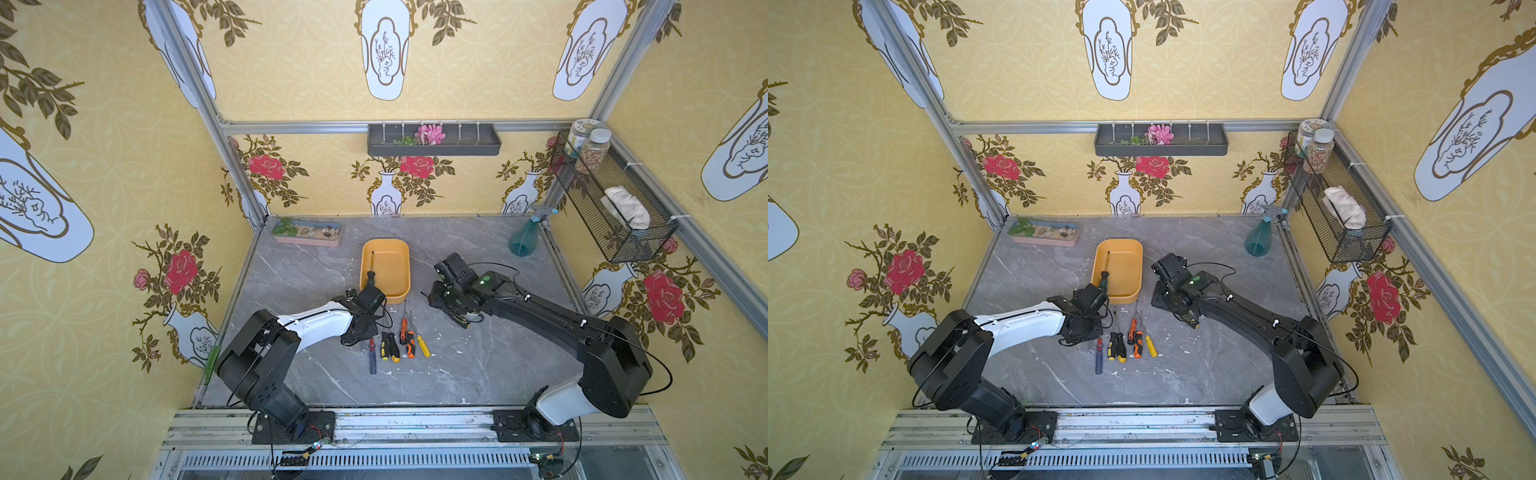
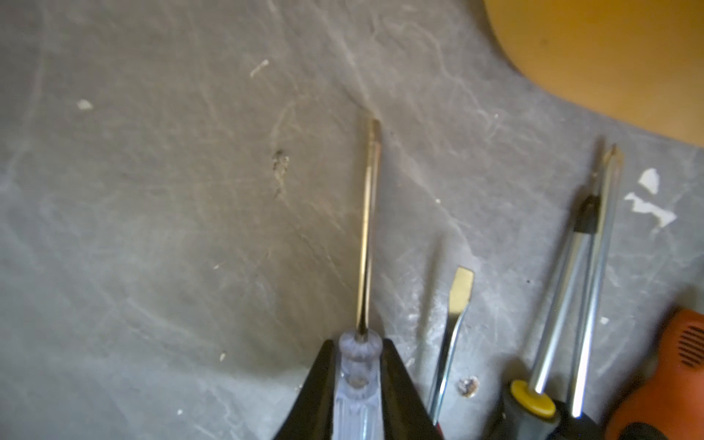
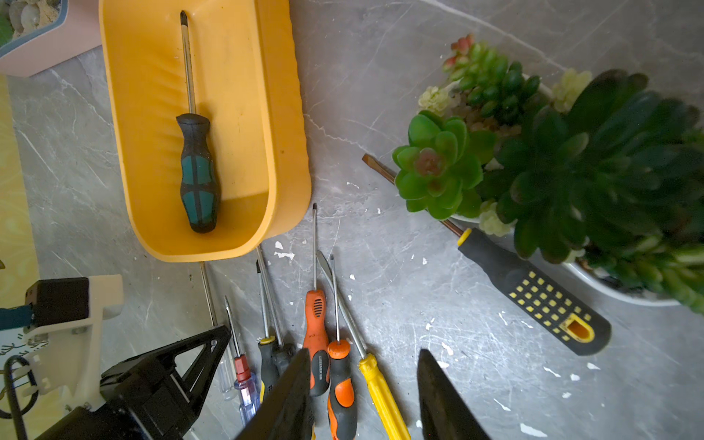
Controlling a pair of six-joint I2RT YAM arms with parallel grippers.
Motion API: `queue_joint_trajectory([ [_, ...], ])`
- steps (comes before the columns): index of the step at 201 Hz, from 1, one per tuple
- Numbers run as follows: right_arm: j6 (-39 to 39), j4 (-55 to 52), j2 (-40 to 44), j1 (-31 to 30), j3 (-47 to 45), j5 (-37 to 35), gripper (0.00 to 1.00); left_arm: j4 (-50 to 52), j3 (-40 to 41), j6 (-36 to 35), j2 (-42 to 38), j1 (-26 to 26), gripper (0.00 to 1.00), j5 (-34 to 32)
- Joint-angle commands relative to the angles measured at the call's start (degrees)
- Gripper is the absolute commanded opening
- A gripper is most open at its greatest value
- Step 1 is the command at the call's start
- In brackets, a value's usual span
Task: Put the screwdriver on the desktop into the storage box
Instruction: Pick up the screwdriver from the center of the board.
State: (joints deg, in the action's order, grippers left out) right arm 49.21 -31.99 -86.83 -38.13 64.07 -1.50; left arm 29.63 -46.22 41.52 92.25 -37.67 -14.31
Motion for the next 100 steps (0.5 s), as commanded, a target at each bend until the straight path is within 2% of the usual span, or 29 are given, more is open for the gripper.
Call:
queue_joint_trajectory([
  [1,-0.3,0.3,0.3,-0.1,0.2,-0.6,0.47,5.3,1.7,-1.7,2.6,0.2,0.21,0.8],
  [92,-0.9,0.3,1.0,-0.1,0.3,-0.3,0.45,4.9,1.8,-0.3,-2.3,0.2,0.13,-0.1],
  [100,-0.9,0.3,1.0,0.0,0.2,-0.3,0.45,5.0,1.8,1.6,-3.2,0.2,0.12,-0.5],
])
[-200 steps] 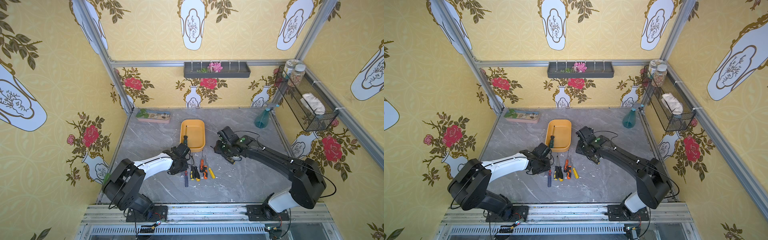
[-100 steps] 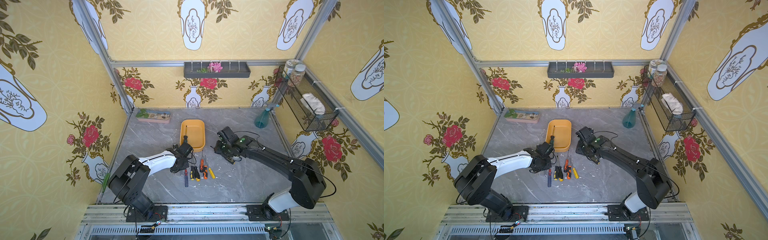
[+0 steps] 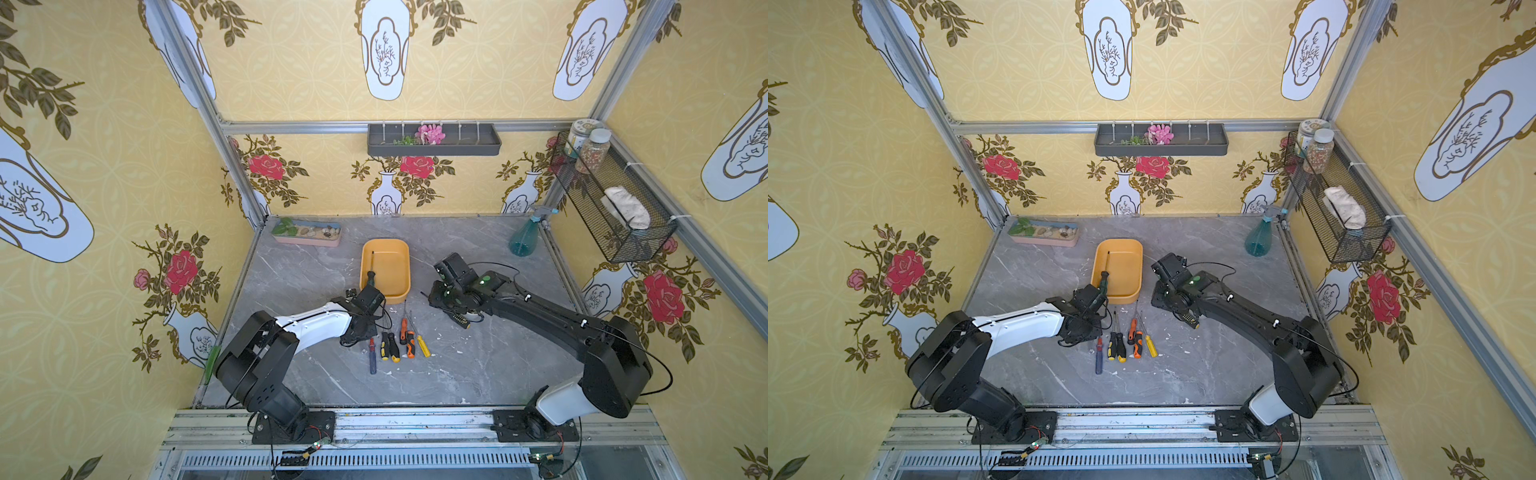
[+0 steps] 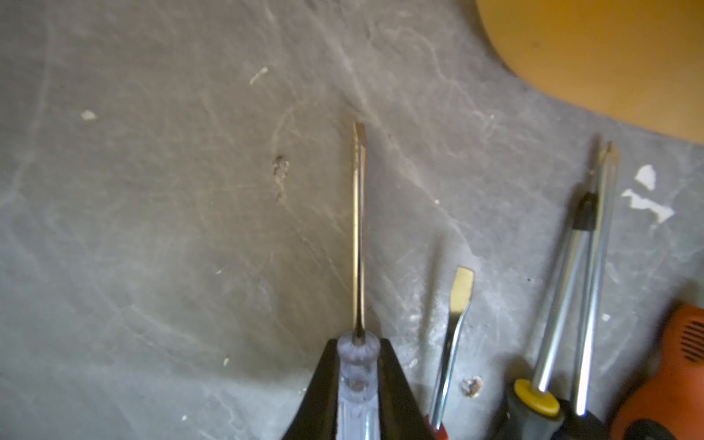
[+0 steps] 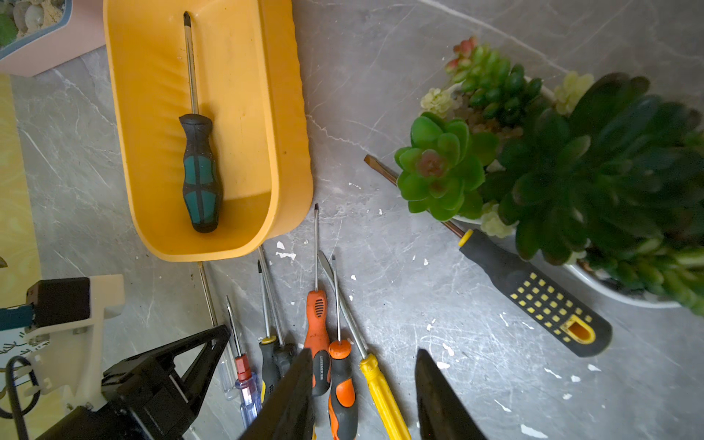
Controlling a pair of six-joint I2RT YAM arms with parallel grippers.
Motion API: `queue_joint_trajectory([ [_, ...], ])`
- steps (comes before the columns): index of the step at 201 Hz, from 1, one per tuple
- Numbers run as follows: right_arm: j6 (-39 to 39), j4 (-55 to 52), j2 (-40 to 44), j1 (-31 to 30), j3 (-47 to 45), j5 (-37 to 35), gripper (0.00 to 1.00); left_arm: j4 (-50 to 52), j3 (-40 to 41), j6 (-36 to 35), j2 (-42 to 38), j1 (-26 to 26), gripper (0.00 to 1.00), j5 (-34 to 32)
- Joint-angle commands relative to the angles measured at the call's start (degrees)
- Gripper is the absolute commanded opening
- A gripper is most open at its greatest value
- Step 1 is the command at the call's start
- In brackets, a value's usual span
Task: Put the screwdriver on the desktop into the storage box
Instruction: Pick up the screwdriver from the center of the board, then place the screwdriver in the storage box.
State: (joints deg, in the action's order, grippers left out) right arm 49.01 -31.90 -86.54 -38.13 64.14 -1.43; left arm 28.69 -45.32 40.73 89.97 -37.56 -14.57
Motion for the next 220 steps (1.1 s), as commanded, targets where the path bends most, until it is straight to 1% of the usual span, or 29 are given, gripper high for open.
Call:
queue_joint_trajectory([
  [1,-0.7,0.2,0.8,-0.1,0.1,-0.4,0.45,5.9,0.9,2.4,-1.1,0.1,0.12,-0.3],
  [44,-0.7,0.4,1.0,-0.1,-0.3,-0.4,0.45,6.9,0.7,3.8,-4.6,0.1,0.12,-2.3],
  [89,-0.7,0.4,1.2,-0.1,-0.3,-0.3,0.44,7.5,-0.2,4.0,-6.3,0.1,0.10,-3.8],
  [120,-0.6,0.4,1.5,0.0,-0.8,-0.4,0.44,8.5,-4.3,2.7,-8.4,0.2,0.10,-5.6],
  [136,-0.6,0.3,1.5,0.0,-0.9,-0.4,0.44,8.1,-7.6,1.1,-8.7,0.5,0.10,-6.2],
  [138,-0.6,0.3,1.5,0.0,-0.9,-0.4,0.45,8.0,-8.0,-0.3,-8.7,0.6,0.10,-6.3],
  [171,-0.7,0.1,1.5,0.1,-0.6,-0.4,0.44,5.2,-17.9,-8.8,-3.8,2.9,0.10,-5.9],
  [196,-0.8,-0.8,1.8,0.2,-0.5,-0.8,0.44,3.3,-26.1,-15.3,3.0,5.5,0.11,-5.2],
  [220,-0.5,-1.2,2.5,0.4,-0.8,-1.3,0.44,1.2,-33.1,-19.6,10.3,7.2,0.11,-3.1],
])
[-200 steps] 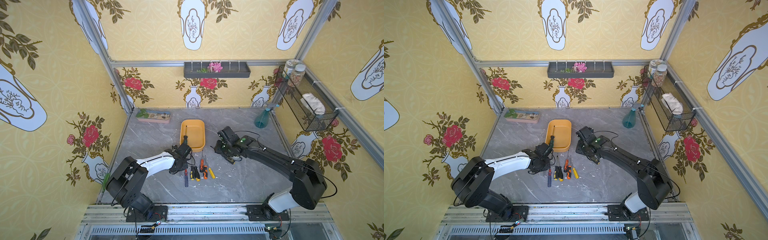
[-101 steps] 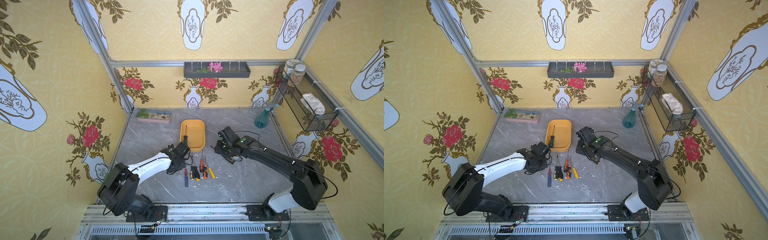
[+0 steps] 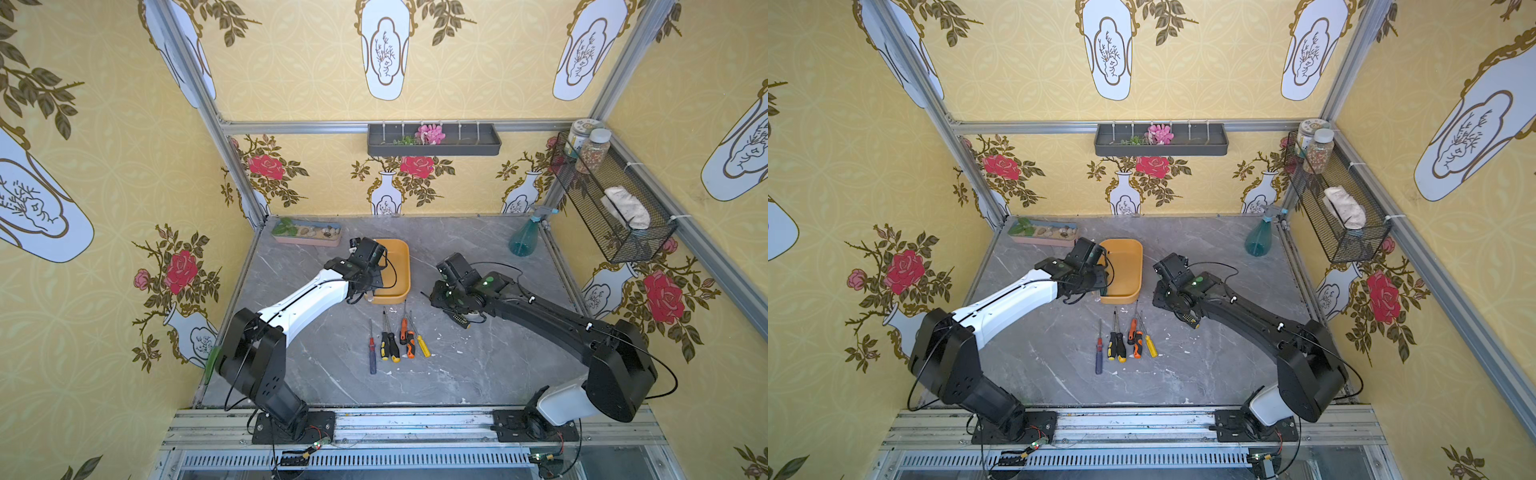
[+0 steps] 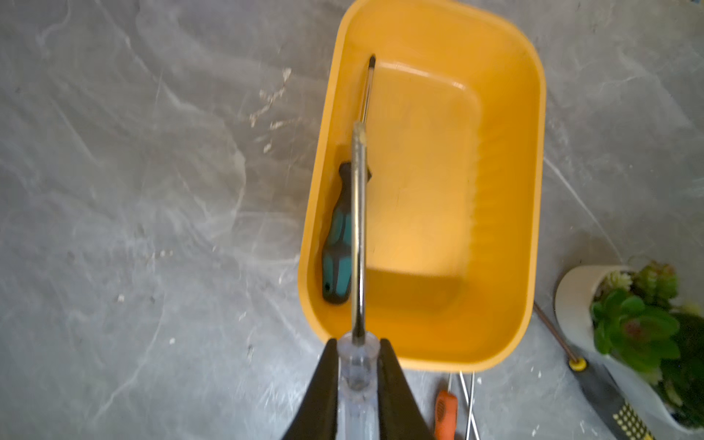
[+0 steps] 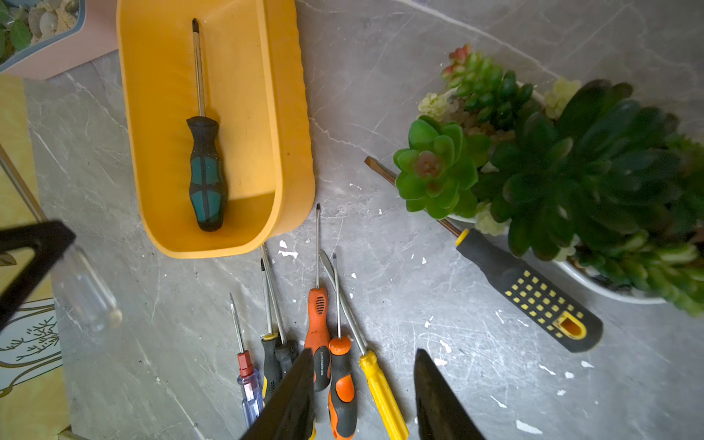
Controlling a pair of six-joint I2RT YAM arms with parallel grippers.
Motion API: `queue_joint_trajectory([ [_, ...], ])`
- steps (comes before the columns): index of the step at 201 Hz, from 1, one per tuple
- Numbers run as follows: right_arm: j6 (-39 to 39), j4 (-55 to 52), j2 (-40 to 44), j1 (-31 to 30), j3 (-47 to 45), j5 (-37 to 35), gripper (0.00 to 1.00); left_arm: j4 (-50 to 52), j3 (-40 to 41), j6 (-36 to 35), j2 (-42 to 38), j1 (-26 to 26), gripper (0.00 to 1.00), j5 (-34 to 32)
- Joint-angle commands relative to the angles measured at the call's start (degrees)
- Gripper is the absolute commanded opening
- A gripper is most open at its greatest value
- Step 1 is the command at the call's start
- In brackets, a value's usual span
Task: Put the screwdriver on the desktop into the storage box
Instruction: Place the screwdriver in the storage box.
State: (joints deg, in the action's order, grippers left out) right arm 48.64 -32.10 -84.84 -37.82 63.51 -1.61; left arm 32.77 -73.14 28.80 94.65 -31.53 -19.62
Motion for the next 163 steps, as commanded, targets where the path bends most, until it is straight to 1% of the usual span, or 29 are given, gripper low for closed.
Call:
queue_joint_trajectory([
  [1,-0.1,-1.1,0.9,0.1,-0.1,-1.2,0.44,-2.9,-5.7,-7.8,5.9,1.2,0.11,1.9],
  [16,0.2,-1.4,1.2,0.3,-0.3,-1.5,0.44,-2.7,-10.4,-10.0,10.6,1.2,0.11,2.6],
  [39,0.5,-1.6,1.4,0.4,-0.4,-1.8,0.44,-3.4,-15.0,-12.3,16.6,1.2,0.11,2.8],
  [74,1.1,-2.1,1.5,0.6,-0.6,-2.1,0.44,-2.7,-18.4,-13.7,24.5,1.2,0.10,0.1],
  [98,1.2,-2.3,1.3,0.7,-0.6,-2.2,0.44,-2.7,-18.0,-12.6,26.5,1.2,0.12,0.7],
  [109,1.2,-2.4,1.1,0.6,-0.5,-2.2,0.45,-2.8,-17.6,-12.2,27.1,1.2,0.17,1.3],
  [120,1.2,-2.4,0.8,0.7,-0.3,-2.2,0.44,-2.9,-17.5,-12.0,27.7,1.2,0.26,1.7],
  [145,0.8,-3.1,0.2,0.7,0.6,-2.1,0.45,-3.2,-17.5,-11.5,28.2,1.2,0.41,2.5],
  [155,0.5,-3.3,0.1,0.6,0.9,-2.1,0.46,-3.3,-17.6,-11.3,27.8,1.2,0.46,2.8],
  [163,0.3,-3.6,0.1,0.7,1.1,-2.1,0.47,-3.4,-17.9,-11.1,27.4,1.2,0.47,2.9],
])
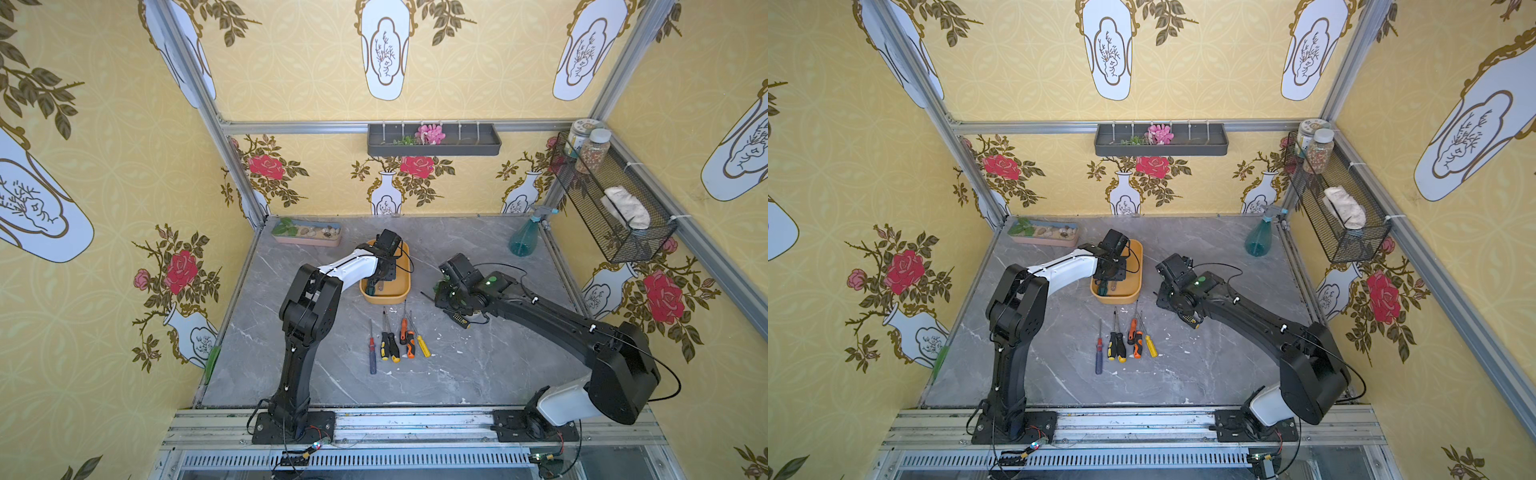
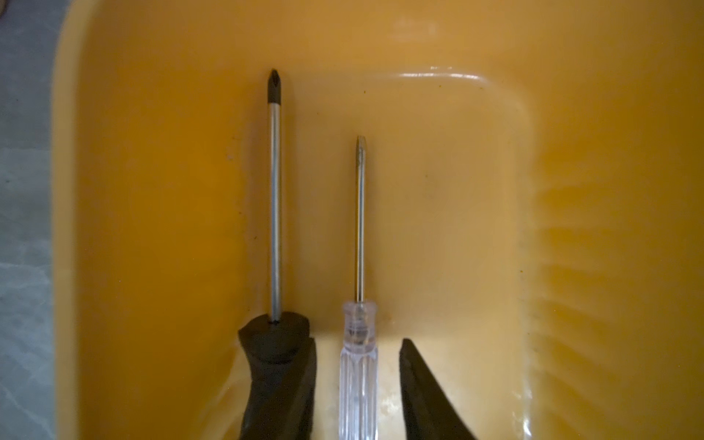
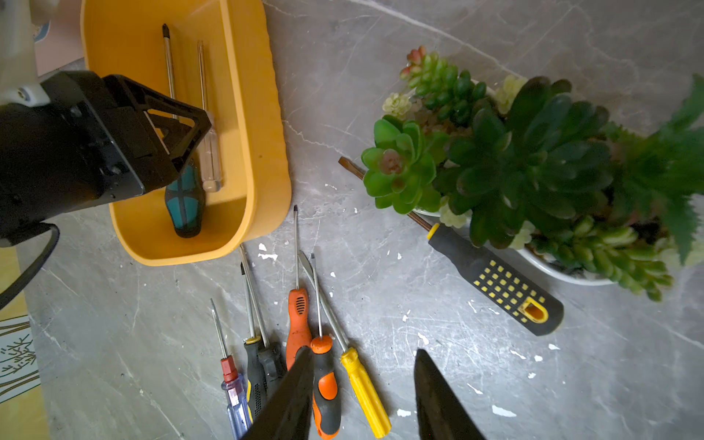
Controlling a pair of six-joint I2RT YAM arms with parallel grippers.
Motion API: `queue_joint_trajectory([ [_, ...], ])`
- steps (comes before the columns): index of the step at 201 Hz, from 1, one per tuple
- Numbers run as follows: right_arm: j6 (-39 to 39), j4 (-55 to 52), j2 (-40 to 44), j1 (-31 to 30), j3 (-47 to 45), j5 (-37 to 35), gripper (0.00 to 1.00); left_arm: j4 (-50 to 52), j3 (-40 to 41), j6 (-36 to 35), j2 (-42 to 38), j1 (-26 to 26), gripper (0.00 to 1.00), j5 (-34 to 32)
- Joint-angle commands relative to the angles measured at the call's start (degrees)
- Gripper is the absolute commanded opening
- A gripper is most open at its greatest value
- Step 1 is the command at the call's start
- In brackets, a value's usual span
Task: Put the screwdriver on the desktop into the storage box
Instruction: Place the screwdriver in the storage box.
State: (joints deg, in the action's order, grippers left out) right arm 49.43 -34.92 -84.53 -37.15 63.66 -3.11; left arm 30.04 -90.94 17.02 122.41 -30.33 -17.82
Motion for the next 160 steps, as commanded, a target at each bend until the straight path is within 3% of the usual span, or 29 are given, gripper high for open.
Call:
queue_joint_trajectory([
  [1,-0.6,-0.8,-0.2,0.0,1.0,-0.6,0.47,-0.6,-0.1,0.7,-0.4,0.0,0.47,1.1],
  [21,-1.6,-1.9,-0.3,-0.1,1.8,-1.1,0.48,-0.5,-0.4,1.6,-3.2,0.0,0.48,0.6],
  [55,-8.4,-5.3,-2.0,-2.5,4.3,-2.5,0.52,-4.2,4.6,6.9,-16.1,0.0,0.48,0.7],
  [91,-17.2,-12.7,-8.5,-7.7,10.1,-2.7,0.54,-7.0,18.3,16.4,-31.3,0.0,0.47,3.8],
  [160,-18.0,-15.6,-17.5,-11.7,9.2,3.6,0.48,-8.3,44.8,32.7,-51.9,0.0,0.47,10.8],
])
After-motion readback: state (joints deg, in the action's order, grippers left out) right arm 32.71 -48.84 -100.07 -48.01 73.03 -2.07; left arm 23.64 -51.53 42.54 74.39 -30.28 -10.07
